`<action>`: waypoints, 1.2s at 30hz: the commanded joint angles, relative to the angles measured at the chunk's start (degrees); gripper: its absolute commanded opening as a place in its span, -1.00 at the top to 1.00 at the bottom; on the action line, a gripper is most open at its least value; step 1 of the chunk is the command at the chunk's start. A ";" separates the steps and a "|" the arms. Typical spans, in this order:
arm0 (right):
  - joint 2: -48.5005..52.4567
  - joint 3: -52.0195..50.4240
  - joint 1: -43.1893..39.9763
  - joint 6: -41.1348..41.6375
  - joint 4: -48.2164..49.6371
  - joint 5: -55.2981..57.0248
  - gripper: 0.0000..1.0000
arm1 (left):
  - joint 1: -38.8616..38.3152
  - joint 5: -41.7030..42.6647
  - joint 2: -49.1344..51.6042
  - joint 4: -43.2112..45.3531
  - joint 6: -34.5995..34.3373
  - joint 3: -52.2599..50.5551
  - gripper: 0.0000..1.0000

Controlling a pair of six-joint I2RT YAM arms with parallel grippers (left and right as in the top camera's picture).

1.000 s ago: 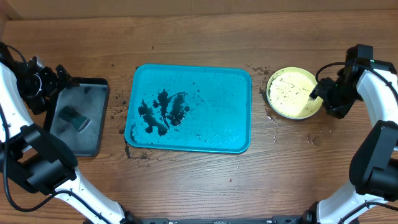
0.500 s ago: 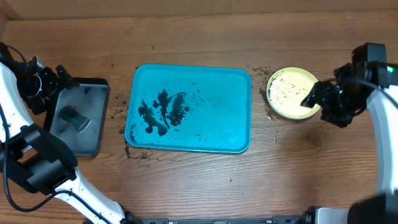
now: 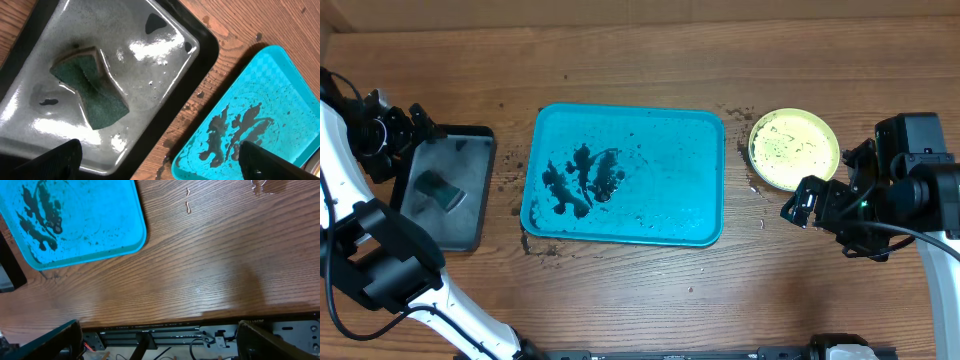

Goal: Clean dirty plates on tray and stack at the side
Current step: 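Release the yellow plate and withdraw the right gripper downward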

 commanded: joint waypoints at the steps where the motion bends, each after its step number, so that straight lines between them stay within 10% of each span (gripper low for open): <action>1: 0.09 0.61 0.20 0.17 0.15 0.81 -1.00 | -0.13 -0.17 -0.96 0.22 1.09 0.96 -0.99; 20: -2.75 -4.87 0.22 -1.70 12.57 0.55 -1.00 | -0.13 -0.17 -0.96 0.22 1.09 0.96 -0.99; 36: -47.36 -42.84 0.33 -2.86 45.75 0.35 -1.00 | -0.15 -0.17 -0.96 0.22 1.09 0.96 -0.99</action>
